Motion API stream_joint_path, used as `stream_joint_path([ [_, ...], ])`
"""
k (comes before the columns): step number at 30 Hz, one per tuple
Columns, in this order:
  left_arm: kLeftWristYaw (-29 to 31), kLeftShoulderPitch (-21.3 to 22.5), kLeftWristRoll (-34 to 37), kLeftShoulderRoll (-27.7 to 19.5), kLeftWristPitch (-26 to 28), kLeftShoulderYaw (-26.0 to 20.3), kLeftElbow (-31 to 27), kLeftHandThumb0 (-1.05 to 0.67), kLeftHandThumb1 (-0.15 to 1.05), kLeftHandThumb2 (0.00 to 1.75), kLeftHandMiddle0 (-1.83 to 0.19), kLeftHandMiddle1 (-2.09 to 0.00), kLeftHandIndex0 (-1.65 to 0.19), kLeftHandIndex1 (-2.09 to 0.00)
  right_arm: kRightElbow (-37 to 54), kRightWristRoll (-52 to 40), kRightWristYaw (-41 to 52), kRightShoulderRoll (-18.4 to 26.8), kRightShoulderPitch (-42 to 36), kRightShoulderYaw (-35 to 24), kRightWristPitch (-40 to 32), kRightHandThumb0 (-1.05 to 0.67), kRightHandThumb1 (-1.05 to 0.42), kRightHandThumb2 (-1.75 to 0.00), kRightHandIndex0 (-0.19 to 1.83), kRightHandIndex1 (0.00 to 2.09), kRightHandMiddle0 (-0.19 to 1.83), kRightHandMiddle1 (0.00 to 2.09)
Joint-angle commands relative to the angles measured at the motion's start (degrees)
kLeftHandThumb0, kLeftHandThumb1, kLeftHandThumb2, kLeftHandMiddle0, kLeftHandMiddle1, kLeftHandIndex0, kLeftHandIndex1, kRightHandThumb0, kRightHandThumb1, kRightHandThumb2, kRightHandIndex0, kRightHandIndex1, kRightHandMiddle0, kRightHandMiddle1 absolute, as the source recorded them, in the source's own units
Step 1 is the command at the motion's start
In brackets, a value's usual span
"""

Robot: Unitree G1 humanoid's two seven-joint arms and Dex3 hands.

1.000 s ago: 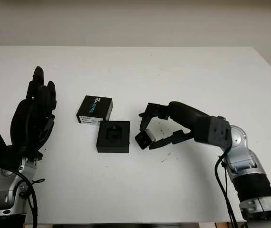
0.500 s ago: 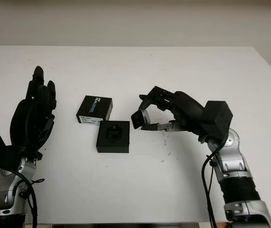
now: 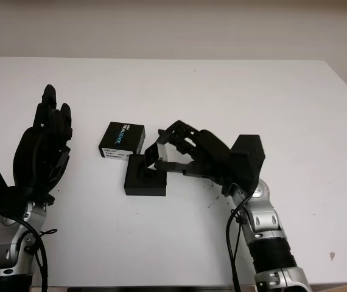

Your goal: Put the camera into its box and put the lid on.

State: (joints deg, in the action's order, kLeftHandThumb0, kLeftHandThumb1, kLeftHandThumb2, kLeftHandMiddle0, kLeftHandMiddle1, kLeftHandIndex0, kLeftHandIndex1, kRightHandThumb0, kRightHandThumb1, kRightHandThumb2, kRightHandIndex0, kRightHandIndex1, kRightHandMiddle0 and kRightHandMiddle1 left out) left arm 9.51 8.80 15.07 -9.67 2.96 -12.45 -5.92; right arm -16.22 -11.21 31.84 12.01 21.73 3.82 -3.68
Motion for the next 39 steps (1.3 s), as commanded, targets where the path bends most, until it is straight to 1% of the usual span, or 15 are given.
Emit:
stream_joint_path([
  [1, -0.11, -0.09, -0.41, -0.15, -0.42, 0.13, -0.61, -0.78, 1.05, 0.56, 0.19, 0.00, 0.19, 0.00, 1.45, 0.16, -0.46, -0.85, -0.33, 0.27, -0.70, -0.36, -1.03, -0.06, 0.08, 0.15, 0.21, 1.78],
  [8, 0.24, -0.20, -0.52, -0.43, -0.06, 0.39, -0.61, -0.78, 1.05, 0.58, 0.19, 0.00, 0.19, 0.00, 0.87, 0.87, -3.32, -3.79, -1.09, 0.84, -1.73, -0.35, -1.05, -0.08, 0.10, 0.16, 0.14, 1.86],
  [12, -0.05, -0.34, -0.83, -0.25, -0.05, 0.53, -0.82, -0.78, 1.05, 0.58, 0.19, 0.00, 0.19, 0.00, 0.28, 1.57, -4.42, -4.79, -1.36, 1.10, -1.21, -0.38, -1.04, -0.07, 0.12, 0.17, 0.14, 1.87],
  [21, 0.54, -0.39, -0.75, -0.08, -0.69, 0.66, -0.22, -0.77, 1.05, 0.59, 0.19, 0.00, 0.19, 0.00, -2.86, 2.38, -8.42, -6.60, -0.16, 0.38, -1.70, -0.38, -1.03, -0.06, 0.12, 0.16, 0.16, 1.78],
  [29, 0.24, -0.14, -1.28, 0.05, -0.94, 0.73, 0.28, -0.78, 1.05, 0.59, 0.19, 0.00, 0.19, 0.00, -5.94, 3.03, -8.29, -7.55, 0.78, 0.10, 0.87, -0.37, -1.02, -0.05, 0.16, 0.18, 0.20, 1.75],
  [39, 0.03, -0.15, -1.11, 0.39, -0.47, 0.75, -0.04, -0.78, 1.05, 0.58, 0.19, 0.00, 0.19, 0.00, -5.75, 3.30, -8.30, -8.29, 0.73, 0.13, 0.30, -0.36, -1.02, -0.05, 0.16, 0.16, 0.23, 1.71],
])
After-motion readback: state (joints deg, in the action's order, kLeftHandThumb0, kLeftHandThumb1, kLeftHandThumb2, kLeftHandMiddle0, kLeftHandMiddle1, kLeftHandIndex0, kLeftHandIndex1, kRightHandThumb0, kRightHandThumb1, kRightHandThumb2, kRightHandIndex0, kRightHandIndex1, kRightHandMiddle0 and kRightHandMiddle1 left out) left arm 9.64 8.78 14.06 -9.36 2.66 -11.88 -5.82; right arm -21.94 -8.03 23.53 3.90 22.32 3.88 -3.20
